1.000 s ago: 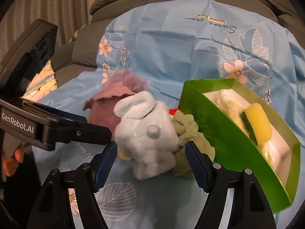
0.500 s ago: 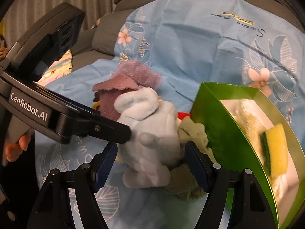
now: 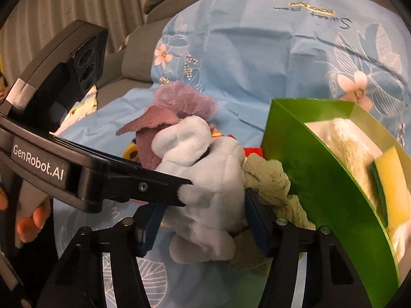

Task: Organize soft objects
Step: 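Reach the right gripper to the pale-blue plush elephant and grasp it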

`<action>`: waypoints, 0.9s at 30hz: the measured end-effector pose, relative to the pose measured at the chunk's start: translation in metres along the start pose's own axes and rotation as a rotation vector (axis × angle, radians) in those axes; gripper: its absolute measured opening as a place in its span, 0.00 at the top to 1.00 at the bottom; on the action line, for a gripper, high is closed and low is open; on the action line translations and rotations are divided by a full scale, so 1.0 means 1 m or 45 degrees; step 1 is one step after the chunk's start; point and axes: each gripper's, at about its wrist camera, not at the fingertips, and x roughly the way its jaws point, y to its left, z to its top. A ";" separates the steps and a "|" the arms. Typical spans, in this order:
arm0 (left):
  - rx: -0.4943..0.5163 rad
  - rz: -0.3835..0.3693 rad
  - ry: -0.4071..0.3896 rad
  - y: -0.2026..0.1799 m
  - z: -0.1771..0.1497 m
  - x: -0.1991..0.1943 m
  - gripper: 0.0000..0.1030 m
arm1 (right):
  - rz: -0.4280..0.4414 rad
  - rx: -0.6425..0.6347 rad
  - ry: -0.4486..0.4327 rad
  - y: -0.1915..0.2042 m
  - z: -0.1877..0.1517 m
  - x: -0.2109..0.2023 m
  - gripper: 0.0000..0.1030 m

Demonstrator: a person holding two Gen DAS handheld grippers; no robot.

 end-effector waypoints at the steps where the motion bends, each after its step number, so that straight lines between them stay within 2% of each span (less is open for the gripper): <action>1: 0.004 -0.006 0.005 -0.001 -0.001 0.000 0.24 | -0.014 0.005 -0.003 0.002 -0.002 0.000 0.40; 4: 0.032 -0.009 0.010 -0.006 -0.005 -0.006 0.30 | -0.060 0.018 -0.006 0.009 -0.004 -0.004 0.43; 7: 0.031 -0.049 0.007 -0.007 -0.007 -0.018 0.42 | -0.077 0.055 -0.029 0.014 -0.006 -0.018 0.51; 9: 0.047 -0.080 0.003 -0.010 -0.008 -0.027 0.59 | -0.074 0.059 -0.042 0.017 -0.006 -0.025 0.57; 12: 0.110 -0.077 0.023 -0.017 -0.013 -0.033 0.62 | -0.081 0.067 -0.048 0.026 -0.006 -0.034 0.57; 15: 0.104 -0.079 0.045 -0.013 -0.020 -0.034 0.61 | -0.065 0.117 -0.022 0.031 -0.010 -0.041 0.57; 18: 0.085 -0.084 0.075 -0.005 -0.025 -0.031 0.52 | -0.048 0.145 0.009 0.034 -0.019 -0.048 0.57; 21: 0.085 -0.081 0.083 -0.005 -0.027 -0.030 0.44 | -0.223 0.180 0.068 0.024 -0.023 -0.051 0.57; 23: 0.100 -0.076 0.080 -0.007 -0.027 -0.032 0.41 | -0.248 0.274 0.081 0.008 -0.026 -0.058 0.56; 25: 0.118 -0.063 0.073 -0.008 -0.025 -0.032 0.35 | -0.187 0.303 0.061 0.004 -0.028 -0.067 0.52; 27: 0.114 -0.071 0.079 -0.008 -0.024 -0.030 0.35 | -0.165 0.267 0.033 0.010 -0.028 -0.071 0.37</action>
